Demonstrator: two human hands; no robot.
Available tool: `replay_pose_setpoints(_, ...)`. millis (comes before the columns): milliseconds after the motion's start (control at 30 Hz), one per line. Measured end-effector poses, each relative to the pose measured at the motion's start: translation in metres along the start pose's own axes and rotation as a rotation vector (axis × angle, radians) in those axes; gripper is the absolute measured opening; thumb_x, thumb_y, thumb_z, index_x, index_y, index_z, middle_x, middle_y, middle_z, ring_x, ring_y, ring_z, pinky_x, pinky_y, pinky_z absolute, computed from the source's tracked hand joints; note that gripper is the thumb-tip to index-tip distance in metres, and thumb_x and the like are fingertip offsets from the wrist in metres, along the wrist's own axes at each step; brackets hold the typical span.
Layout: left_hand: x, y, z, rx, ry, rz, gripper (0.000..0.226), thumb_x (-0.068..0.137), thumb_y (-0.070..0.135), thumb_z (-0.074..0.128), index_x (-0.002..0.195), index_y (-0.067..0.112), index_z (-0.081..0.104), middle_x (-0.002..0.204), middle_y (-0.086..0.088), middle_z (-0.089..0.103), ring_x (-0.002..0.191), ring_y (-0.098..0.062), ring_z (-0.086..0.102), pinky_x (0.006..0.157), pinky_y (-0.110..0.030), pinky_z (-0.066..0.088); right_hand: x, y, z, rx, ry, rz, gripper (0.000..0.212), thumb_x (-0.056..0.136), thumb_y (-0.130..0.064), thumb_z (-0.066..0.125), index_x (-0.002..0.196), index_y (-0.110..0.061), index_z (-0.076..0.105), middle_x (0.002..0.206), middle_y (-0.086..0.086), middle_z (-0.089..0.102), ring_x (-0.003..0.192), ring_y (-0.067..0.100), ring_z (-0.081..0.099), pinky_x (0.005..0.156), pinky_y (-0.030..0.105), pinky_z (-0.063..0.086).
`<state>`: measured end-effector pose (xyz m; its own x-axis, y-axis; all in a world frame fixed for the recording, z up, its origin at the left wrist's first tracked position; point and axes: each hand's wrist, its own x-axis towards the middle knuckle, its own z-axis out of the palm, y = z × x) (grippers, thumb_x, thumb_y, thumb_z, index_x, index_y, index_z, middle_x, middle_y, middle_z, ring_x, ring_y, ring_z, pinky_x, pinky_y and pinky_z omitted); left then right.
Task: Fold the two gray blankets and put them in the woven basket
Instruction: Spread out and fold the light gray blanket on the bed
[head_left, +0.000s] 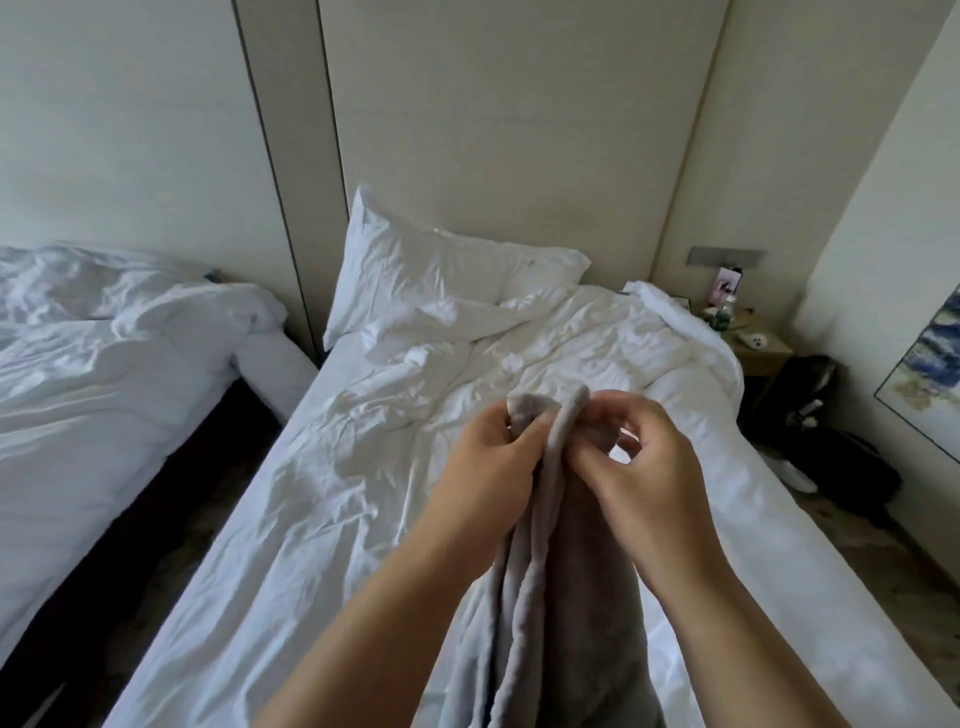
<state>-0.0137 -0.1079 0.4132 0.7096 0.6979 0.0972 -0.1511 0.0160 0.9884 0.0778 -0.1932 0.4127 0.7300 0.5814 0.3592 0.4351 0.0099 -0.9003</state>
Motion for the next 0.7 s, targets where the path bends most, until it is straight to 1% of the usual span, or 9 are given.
replay_pose_setpoints(67,-0.002,0.007,-0.009,0.062,0.022,0.021,0.021,0.087,0.035,0.065,0.090,0.014,0.072,0.082,-0.005,0.074,0.078,-0.011,0.069,0.069,-0.025,0.054,-0.003,-0.006,0.004,0.123,-0.040,0.043,0.028,0.073,-0.026,0.078,0.095,-0.033,0.064,0.084,-0.010,0.070,0.080,0.003,0.065,0.074,0.022,0.051)
replay_pose_setpoints(133,-0.003,0.012,-0.018,0.112,0.026,0.037,0.019,0.088,0.032,0.066,0.085,0.015,0.073,0.078,-0.005,0.073,0.073,-0.010,0.066,0.068,-0.025,0.053,-0.007,-0.010,0.006,0.119,-0.047,-0.006,0.018,0.075,-0.023,0.077,0.089,-0.031,0.069,0.077,-0.010,0.071,0.074,0.006,0.066,0.070,0.025,0.052)
replay_pose_setpoints(233,-0.005,0.019,-0.028,0.133,0.035,0.035,0.014,0.088,0.025,0.067,0.084,0.015,0.075,0.082,-0.013,0.073,0.074,-0.013,0.065,0.071,-0.031,0.054,-0.007,-0.013,0.004,0.103,0.001,-0.059,0.005,0.076,-0.023,0.077,0.074,-0.025,0.072,0.067,-0.009,0.069,0.065,0.003,0.062,0.064,0.018,0.049)
replay_pose_setpoints(333,-0.001,0.022,-0.034,0.212,0.160,0.079,0.016,0.089,0.020,0.064,0.078,0.015,0.075,0.065,-0.002,0.069,0.060,-0.007,0.060,0.057,-0.020,0.048,-0.004,-0.019,0.000,0.132,0.047,-0.089,0.013,0.080,-0.017,0.074,0.074,-0.029,0.074,0.064,-0.011,0.069,0.061,-0.002,0.060,0.061,0.009,0.046)
replay_pose_setpoints(433,0.003,0.023,-0.040,0.255,0.286,0.087,0.026,0.090,0.021,0.061,0.072,0.005,0.069,0.060,-0.002,0.060,0.057,-0.010,0.053,0.057,-0.025,0.043,-0.002,-0.025,-0.006,0.181,0.042,-0.129,0.009,0.078,-0.023,0.070,0.076,-0.031,0.073,0.066,-0.011,0.069,0.063,-0.002,0.061,0.061,0.009,0.047)
replay_pose_setpoints(467,0.002,0.023,-0.040,0.194,0.273,0.063,0.028,0.091,0.021,0.060,0.070,0.005,0.069,0.060,-0.002,0.060,0.057,-0.009,0.053,0.056,-0.024,0.042,-0.002,-0.027,-0.005,0.154,-0.001,-0.125,0.004,0.076,-0.028,0.068,0.076,-0.029,0.072,0.067,-0.008,0.069,0.063,0.001,0.062,0.061,0.013,0.048)
replay_pose_setpoints(533,-0.002,0.023,-0.035,0.062,0.171,-0.003,0.032,0.093,0.018,0.058,0.065,0.011,0.072,0.060,0.000,0.062,0.055,-0.008,0.056,0.054,-0.019,0.043,-0.002,-0.025,0.001,0.006,-0.080,-0.099,0.012,0.076,-0.036,0.071,0.074,-0.024,0.068,0.064,-0.002,0.067,0.061,0.010,0.060,0.059,0.022,0.048)
replay_pose_setpoints(633,-0.010,0.016,-0.028,0.076,0.063,-0.057,0.028,0.093,0.020,0.056,0.073,0.008,0.070,0.067,-0.007,0.059,0.066,-0.016,0.054,0.063,-0.027,0.041,-0.002,-0.016,0.011,-0.110,-0.083,-0.042,0.026,0.076,-0.036,0.074,0.067,-0.015,0.061,0.055,0.001,0.055,0.052,0.009,0.046,0.049,0.020,0.038)
replay_pose_setpoints(700,-0.013,0.014,-0.030,0.109,0.024,-0.064,0.033,0.094,0.027,0.052,0.072,0.010,0.069,0.074,-0.008,0.065,0.072,-0.021,0.059,0.069,-0.033,0.046,-0.002,-0.012,0.013,-0.120,-0.102,-0.013,0.029,0.075,-0.038,0.073,0.066,-0.014,0.059,0.051,-0.003,0.048,0.051,0.005,0.042,0.047,0.017,0.035)
